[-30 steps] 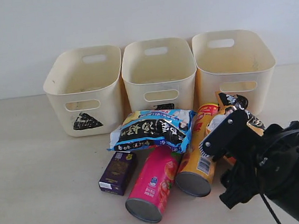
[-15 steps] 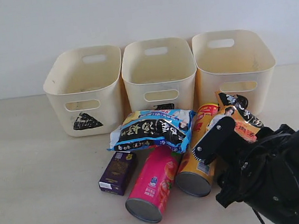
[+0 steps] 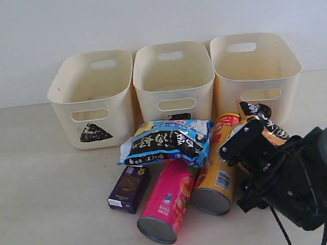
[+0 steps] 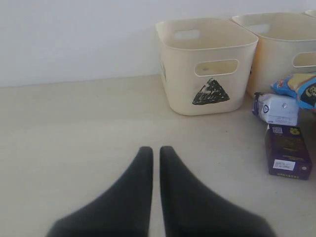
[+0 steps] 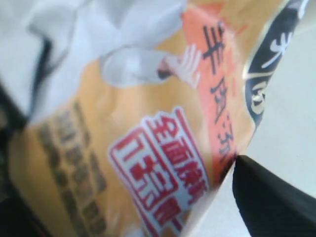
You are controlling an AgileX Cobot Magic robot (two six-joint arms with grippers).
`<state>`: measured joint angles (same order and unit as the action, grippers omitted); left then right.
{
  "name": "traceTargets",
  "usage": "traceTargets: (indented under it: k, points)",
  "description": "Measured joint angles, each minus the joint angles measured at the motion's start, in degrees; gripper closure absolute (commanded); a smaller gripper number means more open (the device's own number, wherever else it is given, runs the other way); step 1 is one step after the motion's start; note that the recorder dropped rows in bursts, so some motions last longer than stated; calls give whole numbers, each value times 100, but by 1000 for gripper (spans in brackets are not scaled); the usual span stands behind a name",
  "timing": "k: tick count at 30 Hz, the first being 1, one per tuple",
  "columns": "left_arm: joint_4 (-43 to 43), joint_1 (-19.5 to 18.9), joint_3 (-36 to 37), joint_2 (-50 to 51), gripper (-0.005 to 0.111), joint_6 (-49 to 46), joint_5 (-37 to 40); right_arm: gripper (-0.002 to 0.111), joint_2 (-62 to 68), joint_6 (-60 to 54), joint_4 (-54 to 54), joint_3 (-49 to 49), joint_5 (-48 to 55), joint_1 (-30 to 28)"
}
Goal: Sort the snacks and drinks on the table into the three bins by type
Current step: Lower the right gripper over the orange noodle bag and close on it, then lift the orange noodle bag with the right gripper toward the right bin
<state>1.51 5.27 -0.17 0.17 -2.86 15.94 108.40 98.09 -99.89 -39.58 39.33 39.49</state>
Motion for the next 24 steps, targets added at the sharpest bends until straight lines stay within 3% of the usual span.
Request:
traceTargets:
  k: [5,13,16,17,24]
  points:
    - [0,0,0,0,103,0,0,39,3,0,11,-167,-162,-15]
    - [0,0,0,0,103,0,0,81,3,0,-11,-213,-56,-25]
    - [0,0,0,0,103,0,0,105,3,0,-25,-213,5,-25]
    - [0,0,0,0,103,0,0,108,3,0,-25,-213,5,-25]
    - [0,0,0,0,103,0,0,108,3,-14,-36,-213,94,-25]
